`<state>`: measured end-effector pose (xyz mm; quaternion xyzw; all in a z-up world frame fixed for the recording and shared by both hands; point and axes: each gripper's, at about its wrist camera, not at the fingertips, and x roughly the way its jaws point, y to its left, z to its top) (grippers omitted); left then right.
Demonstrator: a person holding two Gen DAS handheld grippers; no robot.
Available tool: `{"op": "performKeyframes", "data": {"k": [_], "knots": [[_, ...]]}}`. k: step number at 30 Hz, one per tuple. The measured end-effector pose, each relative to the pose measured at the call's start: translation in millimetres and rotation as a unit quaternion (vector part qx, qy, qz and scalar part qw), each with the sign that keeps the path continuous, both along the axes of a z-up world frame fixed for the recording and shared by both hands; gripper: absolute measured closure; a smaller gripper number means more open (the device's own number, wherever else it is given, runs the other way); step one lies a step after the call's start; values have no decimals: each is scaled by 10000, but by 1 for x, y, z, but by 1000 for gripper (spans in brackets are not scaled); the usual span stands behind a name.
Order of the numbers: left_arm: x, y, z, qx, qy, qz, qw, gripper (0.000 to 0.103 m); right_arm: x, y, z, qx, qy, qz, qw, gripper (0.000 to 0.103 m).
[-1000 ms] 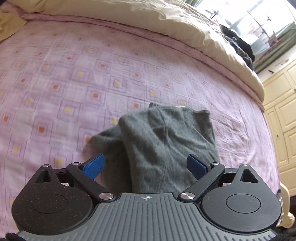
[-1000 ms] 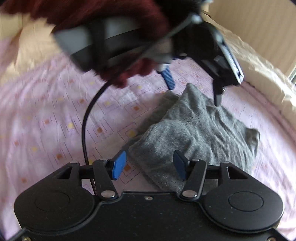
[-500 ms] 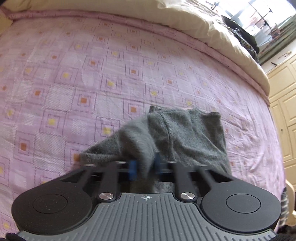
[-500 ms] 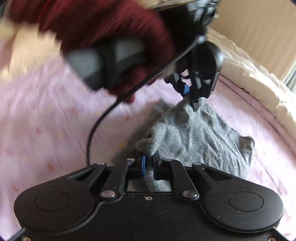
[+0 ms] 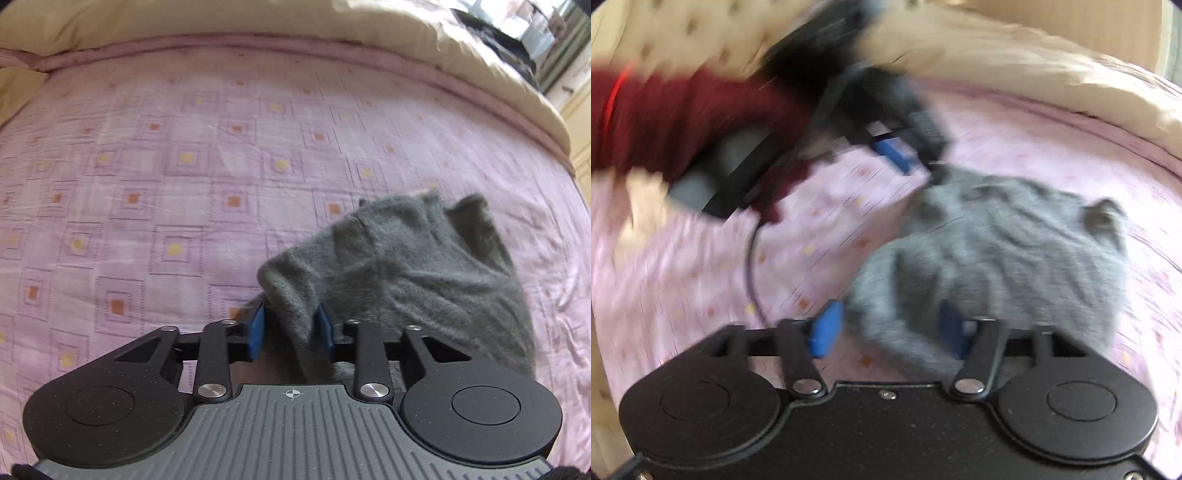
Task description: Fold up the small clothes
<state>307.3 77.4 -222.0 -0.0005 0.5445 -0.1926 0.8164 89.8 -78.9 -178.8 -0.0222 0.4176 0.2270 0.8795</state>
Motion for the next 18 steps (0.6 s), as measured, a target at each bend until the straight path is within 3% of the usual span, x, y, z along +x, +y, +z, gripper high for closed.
{"op": "performKeyframes", "data": {"k": [5, 9, 13, 18], "knots": [[-29, 4, 41, -148, -709, -23, 9974, 59, 8, -56, 7, -9, 77, -1069, 9942, 26], [-54, -14, 58, -525, -897, -239, 9943, 34, 21, -98, 1, -91, 237, -1816, 9831, 26], [-74, -39, 46, -772, -688, -445, 9936, 34, 30, -124, -3, -103, 286, -2219, 9746, 25], [-94, -51, 8, -473, -414, -519, 9967, 34, 49, -130, 1, -42, 142, -2127, 9770, 25]]}}
